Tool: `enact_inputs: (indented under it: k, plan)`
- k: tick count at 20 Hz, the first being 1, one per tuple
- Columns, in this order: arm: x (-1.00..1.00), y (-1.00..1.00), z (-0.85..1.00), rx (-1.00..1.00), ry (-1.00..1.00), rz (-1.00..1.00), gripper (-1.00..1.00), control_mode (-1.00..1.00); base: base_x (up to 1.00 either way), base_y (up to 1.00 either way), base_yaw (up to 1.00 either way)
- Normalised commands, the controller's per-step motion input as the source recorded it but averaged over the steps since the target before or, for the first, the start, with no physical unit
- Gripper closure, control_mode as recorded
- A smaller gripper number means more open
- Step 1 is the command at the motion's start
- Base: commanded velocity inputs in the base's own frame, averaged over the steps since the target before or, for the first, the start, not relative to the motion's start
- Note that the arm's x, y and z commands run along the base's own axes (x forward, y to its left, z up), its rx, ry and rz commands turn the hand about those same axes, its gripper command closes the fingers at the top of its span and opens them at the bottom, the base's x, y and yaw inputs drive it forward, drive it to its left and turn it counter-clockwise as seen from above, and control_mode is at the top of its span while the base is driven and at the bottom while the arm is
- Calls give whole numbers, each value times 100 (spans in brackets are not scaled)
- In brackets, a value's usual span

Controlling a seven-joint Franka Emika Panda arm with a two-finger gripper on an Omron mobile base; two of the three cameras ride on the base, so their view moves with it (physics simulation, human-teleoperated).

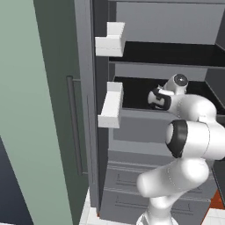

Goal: Take a sugar cube from the saucer and place it inside the coffee. Then, grab milk from the fridge and place it next to the coffee on the counter to sweeten the coffee.

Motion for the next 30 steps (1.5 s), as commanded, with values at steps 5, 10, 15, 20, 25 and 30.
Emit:
enact_inputs:
  k: [5,10,15,20,25,30]
  plan:
    - [17,-8,-8,0,0,0,-100,-100,0,0,0]
    - [16,-4,-5,0,0,0,-100,-100,0,0,0]
    - [22,0,-6,0,0,0,100,-100,0,0,0]
    - [7,0,-1,0,0,0,100,-100,0,0,0]
    - [-26,0,0,0,0,0,100,-100,0,0,0]
    - [-100,3,26,0,-4,-3,100,-100,0,0,0]
